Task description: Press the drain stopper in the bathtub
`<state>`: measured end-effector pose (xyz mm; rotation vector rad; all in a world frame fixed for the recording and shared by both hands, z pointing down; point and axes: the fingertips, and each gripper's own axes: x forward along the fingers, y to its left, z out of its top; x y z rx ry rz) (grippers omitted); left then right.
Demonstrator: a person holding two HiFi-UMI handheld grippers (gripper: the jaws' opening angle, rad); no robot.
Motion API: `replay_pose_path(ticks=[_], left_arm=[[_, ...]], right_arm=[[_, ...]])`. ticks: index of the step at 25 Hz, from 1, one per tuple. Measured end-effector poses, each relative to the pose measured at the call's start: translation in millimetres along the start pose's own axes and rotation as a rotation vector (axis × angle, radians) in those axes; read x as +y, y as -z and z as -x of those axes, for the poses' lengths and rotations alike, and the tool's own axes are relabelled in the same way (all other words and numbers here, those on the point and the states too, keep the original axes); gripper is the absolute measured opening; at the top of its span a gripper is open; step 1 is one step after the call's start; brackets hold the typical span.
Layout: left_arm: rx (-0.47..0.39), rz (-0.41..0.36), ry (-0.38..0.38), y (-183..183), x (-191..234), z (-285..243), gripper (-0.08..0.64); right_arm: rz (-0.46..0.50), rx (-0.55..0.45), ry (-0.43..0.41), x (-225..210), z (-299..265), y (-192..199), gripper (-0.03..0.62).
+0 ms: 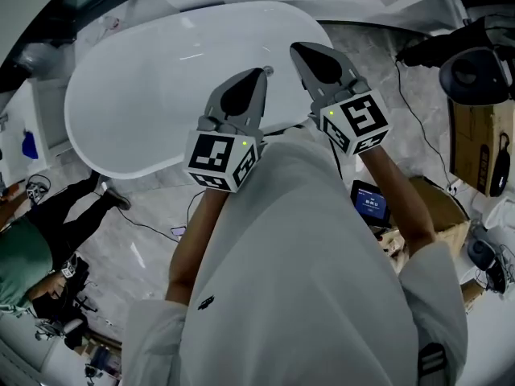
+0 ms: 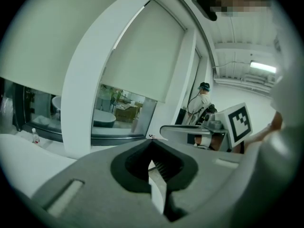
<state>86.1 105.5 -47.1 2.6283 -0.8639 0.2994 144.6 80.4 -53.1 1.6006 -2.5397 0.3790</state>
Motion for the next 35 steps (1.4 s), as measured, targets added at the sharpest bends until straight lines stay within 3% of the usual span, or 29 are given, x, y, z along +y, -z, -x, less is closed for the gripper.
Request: replay_pose_path(ticks=[6, 11, 17, 23, 35], left_arm=[[-0.006, -0.017, 0.024, -10, -9, 10, 0.005], [-0.037, 0.007, 0.036, -21, -18, 24, 0.003], [-0.04, -0.015, 0.032, -24, -16, 24, 0.005], [-0.017, -0.043, 0.056, -23, -24, 17, 0.003], [0.01, -0.028, 0.052, -16, -27, 10, 0.005]], right_arm=[[-0.062, -0.052, -0.029, 25, 20, -30, 0.006], [-0.092, -0.013, -0.04, 48, 28, -27, 0.006], [-0.035, -0.012, -0.041, 69, 25, -23, 0.005], [-0.052, -0.019, -0.029, 61, 26, -23, 0.005], [-0.091, 0.004, -0.035, 54, 30, -16, 0.003]])
